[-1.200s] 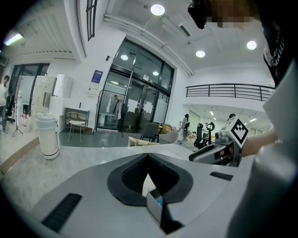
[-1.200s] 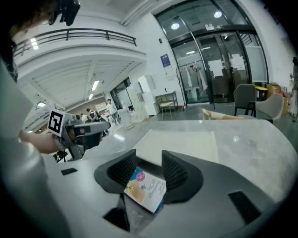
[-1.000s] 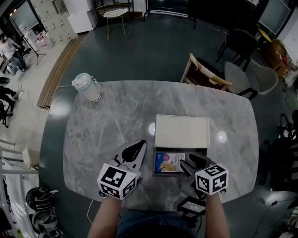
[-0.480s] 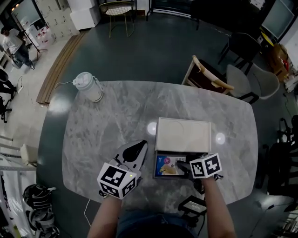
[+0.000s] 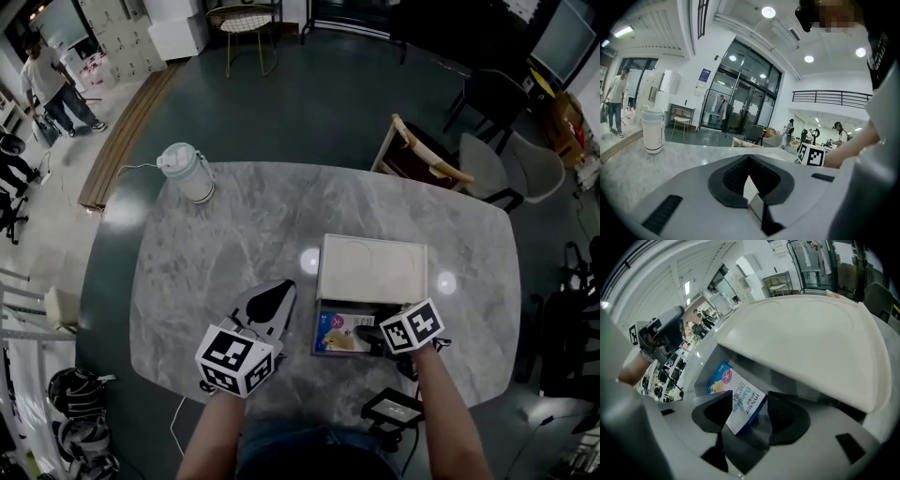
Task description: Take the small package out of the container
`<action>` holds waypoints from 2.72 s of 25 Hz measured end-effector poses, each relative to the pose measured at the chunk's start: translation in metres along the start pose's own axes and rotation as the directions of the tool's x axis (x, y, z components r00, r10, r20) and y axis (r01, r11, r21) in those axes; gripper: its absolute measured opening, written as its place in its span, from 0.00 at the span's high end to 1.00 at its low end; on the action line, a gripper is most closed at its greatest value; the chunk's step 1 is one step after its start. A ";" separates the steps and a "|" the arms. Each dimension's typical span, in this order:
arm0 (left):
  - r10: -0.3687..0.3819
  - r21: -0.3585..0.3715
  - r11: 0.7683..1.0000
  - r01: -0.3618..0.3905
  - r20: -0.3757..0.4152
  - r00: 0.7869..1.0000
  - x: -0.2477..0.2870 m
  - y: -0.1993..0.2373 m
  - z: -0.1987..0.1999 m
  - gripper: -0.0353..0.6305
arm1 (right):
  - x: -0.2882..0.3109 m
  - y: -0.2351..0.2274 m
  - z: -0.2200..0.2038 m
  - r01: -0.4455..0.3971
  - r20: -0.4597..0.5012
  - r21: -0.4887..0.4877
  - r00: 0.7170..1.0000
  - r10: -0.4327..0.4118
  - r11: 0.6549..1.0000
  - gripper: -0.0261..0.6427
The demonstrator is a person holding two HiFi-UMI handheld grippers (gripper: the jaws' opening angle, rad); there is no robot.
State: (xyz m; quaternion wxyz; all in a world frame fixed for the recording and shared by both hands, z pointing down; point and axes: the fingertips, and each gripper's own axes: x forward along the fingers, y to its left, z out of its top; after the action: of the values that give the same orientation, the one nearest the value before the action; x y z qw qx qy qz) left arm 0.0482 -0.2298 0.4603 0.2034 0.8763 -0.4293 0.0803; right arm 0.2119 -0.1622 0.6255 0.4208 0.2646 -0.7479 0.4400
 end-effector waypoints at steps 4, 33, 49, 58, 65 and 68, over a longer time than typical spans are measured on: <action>0.000 0.007 1.000 0.000 0.004 1.000 -0.004 -0.001 0.001 0.93 | -0.010 0.006 -0.001 -0.018 0.055 -0.058 0.998 0.021 0.998 0.60; 0.016 0.048 0.999 -0.017 0.018 1.000 -0.032 -0.028 -0.001 0.93 | -0.052 0.012 0.022 -0.124 0.560 0.442 0.812 -0.165 0.888 0.80; 0.036 0.083 0.996 -0.040 0.045 0.998 -0.048 -0.045 0.002 0.93 | -0.044 0.041 0.012 -0.309 0.271 0.326 0.936 0.225 0.893 0.80; 0.000 0.092 0.996 -0.007 0.074 0.997 -0.051 -0.038 0.019 0.93 | -0.057 0.044 0.014 -0.303 0.341 0.354 0.923 0.180 0.885 0.82; -0.013 0.098 0.995 0.002 0.117 0.993 -0.058 -0.031 0.040 0.93 | -0.089 0.056 0.032 -0.238 0.376 0.266 0.918 0.127 0.934 0.82; -0.029 0.120 0.993 0.012 0.137 0.990 -0.057 -0.033 0.053 0.93 | -0.104 0.060 0.041 -0.210 0.407 0.228 0.907 0.103 0.951 0.82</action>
State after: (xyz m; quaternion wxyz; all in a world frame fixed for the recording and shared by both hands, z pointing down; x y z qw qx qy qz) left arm 0.0368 -0.1931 0.3843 0.1212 0.8947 -0.4277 0.0425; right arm 0.2026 -0.1673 0.4989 0.1868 0.3396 -0.7696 0.5074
